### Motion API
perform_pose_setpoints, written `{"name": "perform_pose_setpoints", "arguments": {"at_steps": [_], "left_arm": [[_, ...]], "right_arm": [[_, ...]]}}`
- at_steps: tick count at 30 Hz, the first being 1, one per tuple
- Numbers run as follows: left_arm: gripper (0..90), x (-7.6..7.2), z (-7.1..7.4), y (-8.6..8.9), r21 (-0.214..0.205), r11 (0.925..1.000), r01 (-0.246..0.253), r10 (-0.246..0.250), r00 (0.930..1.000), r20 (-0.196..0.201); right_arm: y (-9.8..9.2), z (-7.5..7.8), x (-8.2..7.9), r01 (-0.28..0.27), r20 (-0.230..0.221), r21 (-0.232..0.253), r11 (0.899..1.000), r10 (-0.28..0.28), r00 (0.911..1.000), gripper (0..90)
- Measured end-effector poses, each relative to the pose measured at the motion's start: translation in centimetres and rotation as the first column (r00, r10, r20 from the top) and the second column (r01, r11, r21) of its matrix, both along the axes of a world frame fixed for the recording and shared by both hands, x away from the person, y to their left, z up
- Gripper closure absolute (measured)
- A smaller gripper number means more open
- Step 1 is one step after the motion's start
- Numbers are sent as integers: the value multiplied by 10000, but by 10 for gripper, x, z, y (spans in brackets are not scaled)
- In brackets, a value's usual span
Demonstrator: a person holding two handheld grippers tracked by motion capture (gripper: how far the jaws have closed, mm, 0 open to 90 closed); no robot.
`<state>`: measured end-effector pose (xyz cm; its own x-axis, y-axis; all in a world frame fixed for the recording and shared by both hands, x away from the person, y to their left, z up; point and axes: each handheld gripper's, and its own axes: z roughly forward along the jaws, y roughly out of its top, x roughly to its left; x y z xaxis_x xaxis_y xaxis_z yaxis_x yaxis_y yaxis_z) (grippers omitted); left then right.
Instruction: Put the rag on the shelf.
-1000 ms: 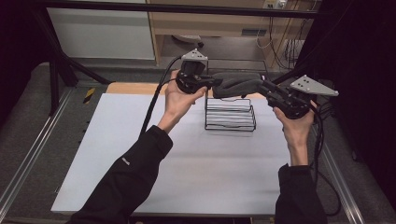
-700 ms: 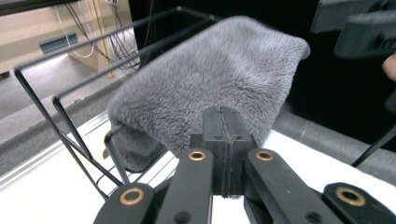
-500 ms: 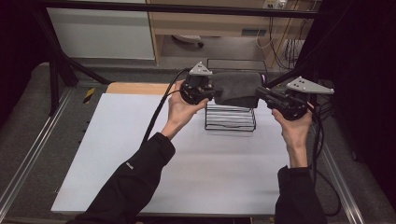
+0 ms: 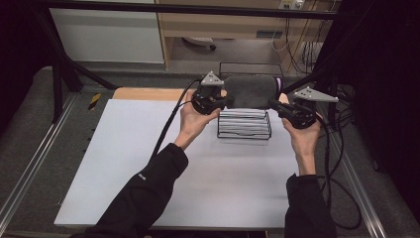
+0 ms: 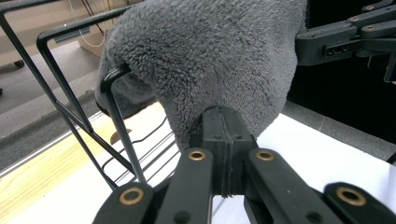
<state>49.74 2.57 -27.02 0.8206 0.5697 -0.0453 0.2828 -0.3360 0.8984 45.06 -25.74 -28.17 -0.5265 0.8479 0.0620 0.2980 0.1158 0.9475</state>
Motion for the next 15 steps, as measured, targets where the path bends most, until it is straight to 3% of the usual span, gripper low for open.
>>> {"name": "perform_pose_setpoints", "arguments": {"at_steps": [6, 15], "left_arm": [[845, -6, 3, 6, -68, 9998, 185, -185, 9998, -9], [622, -20, 14, 29, -22, 10000, 25, -25, 10000, 13]], "right_arm": [[0, 4, -8, -111, 348, 127, 9999, 107, 9993, 828], [5, 21, -27, -683, 700, 343, 9971, 658, 9954, 559]]}}
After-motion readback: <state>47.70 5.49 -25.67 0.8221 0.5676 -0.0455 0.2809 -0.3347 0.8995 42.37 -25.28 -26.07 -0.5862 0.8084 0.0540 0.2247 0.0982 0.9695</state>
